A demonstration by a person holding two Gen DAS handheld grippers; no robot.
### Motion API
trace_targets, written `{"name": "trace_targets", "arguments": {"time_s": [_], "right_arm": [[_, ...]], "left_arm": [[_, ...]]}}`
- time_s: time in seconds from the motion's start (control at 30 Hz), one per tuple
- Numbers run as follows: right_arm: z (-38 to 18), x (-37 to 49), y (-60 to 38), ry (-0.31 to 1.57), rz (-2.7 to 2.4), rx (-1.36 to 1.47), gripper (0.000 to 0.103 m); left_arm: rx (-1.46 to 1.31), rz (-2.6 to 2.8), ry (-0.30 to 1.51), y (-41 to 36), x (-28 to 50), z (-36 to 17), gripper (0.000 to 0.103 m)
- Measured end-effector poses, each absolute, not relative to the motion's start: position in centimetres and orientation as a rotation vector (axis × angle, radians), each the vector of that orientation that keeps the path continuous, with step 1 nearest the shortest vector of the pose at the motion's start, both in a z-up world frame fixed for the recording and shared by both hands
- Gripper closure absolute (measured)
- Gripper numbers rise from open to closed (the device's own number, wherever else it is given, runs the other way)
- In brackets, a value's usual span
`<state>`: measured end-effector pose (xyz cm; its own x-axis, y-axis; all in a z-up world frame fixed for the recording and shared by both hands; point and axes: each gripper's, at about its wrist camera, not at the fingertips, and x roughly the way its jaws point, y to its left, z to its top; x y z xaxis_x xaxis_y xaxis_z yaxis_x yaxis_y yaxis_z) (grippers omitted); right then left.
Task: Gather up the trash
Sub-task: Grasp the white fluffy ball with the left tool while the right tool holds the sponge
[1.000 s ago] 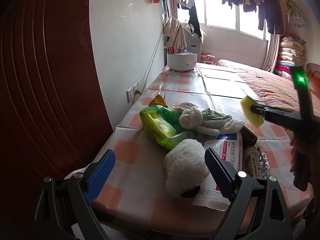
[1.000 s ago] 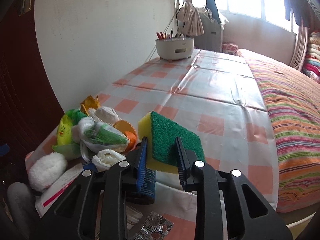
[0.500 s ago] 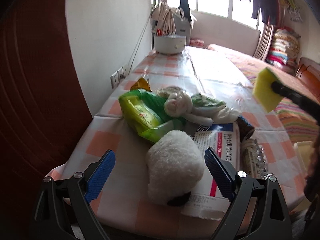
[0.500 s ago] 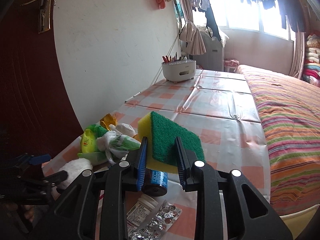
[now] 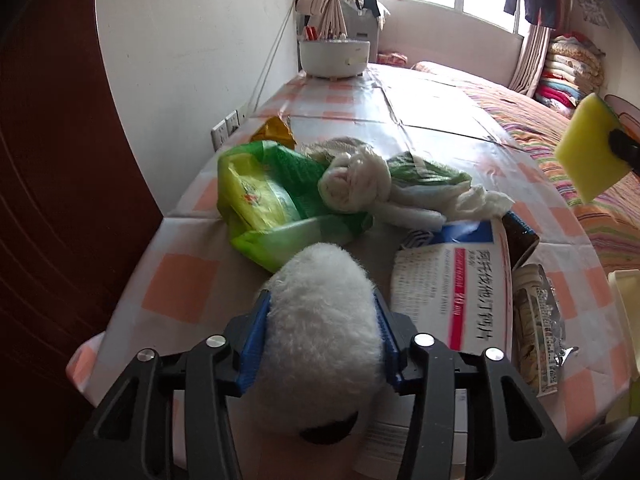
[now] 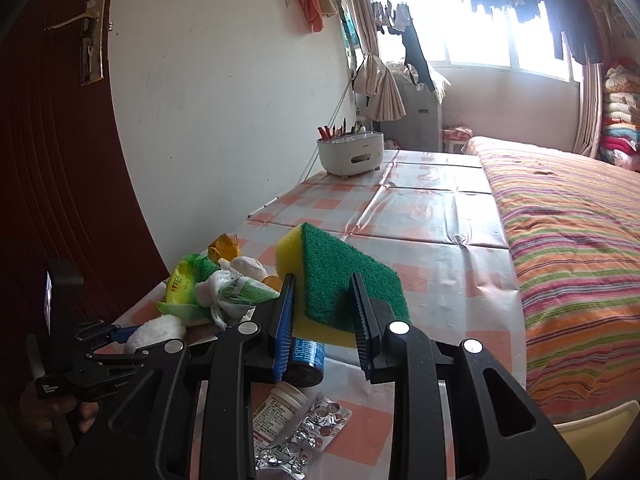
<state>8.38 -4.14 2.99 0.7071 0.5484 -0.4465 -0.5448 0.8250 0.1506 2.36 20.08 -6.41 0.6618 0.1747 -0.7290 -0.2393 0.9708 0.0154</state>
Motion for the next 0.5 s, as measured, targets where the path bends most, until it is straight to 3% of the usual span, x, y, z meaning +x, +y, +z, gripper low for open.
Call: {"name": "trace_targets", "arguments": {"time_s": [0.5], "right_arm": [[2.9,7.7,-8.2,0.474,0.512,0.026,0.077]], "left_arm": [[-0.125,0.15,0.662,17.7,1.1,-2.5,0.062]]}}
